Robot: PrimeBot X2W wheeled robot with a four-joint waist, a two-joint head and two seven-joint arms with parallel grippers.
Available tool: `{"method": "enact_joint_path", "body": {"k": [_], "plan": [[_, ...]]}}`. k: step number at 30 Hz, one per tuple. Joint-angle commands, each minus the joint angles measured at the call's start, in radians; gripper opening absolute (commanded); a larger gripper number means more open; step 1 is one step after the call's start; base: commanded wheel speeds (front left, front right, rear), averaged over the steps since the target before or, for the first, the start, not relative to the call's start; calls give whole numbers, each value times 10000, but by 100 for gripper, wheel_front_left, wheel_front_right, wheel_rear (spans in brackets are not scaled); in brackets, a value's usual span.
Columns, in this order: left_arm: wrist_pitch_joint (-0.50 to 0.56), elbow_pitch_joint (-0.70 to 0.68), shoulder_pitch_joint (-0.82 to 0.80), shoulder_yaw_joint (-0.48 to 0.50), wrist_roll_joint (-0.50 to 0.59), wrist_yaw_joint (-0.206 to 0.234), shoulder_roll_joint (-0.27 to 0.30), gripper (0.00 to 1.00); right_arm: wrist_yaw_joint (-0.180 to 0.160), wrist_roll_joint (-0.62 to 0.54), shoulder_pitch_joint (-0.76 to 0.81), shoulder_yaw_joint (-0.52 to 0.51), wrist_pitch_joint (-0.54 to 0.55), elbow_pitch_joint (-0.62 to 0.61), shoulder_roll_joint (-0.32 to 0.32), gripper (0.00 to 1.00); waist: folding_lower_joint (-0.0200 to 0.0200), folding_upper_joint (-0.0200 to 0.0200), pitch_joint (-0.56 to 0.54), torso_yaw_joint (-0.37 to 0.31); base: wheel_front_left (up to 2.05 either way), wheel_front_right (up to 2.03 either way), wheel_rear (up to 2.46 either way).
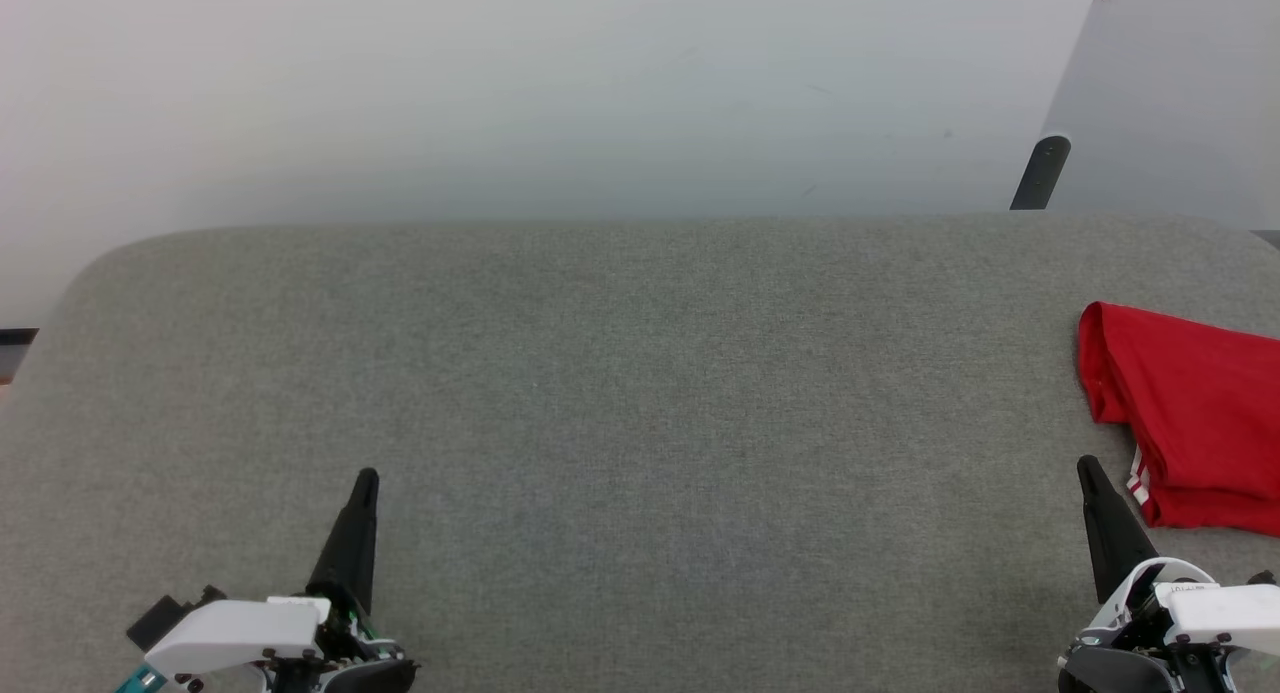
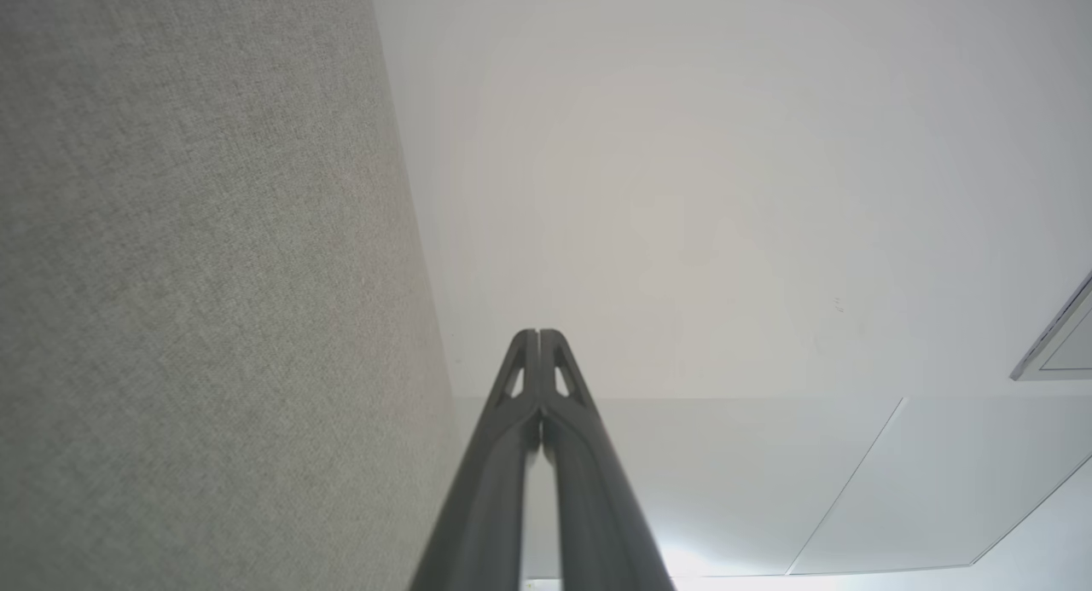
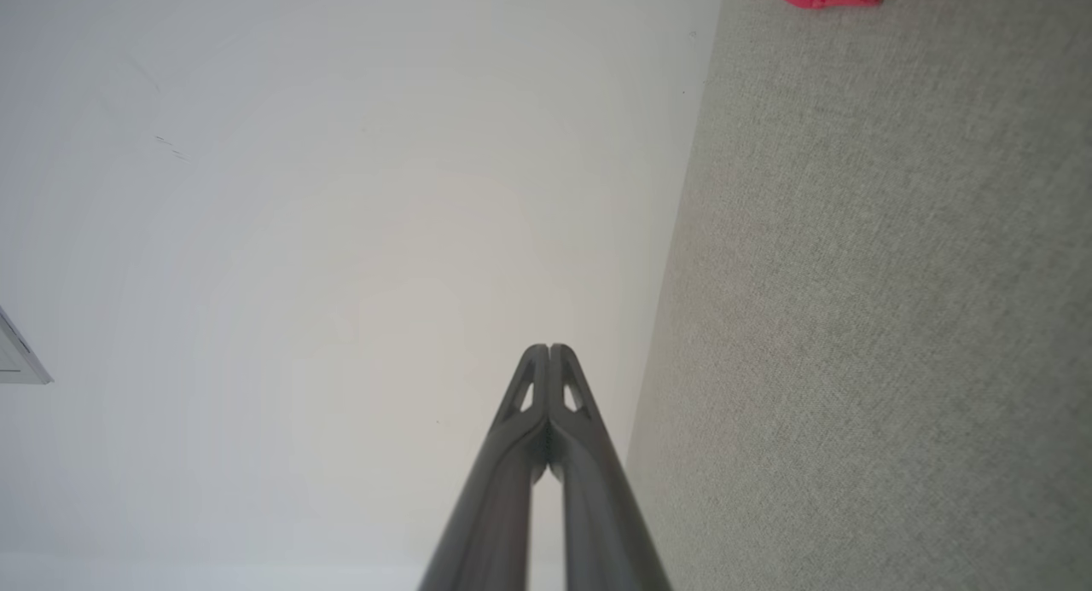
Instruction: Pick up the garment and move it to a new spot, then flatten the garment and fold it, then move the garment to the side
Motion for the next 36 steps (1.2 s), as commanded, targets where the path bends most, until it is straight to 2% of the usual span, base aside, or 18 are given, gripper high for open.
{"method": "enact_joint_path", "body": {"k": [1, 36], "plan": [[36, 8, -100, 24, -30, -57, -5, 0, 4, 38, -34, -5, 10, -19, 26, 0, -1, 0, 0, 0, 0, 0, 0], [33, 6, -99, 22, -32, -58, -5, 0, 4, 40, -34, -3, 8, -19, 26, 0, -1, 0, 0, 0, 0, 0, 0]]}}
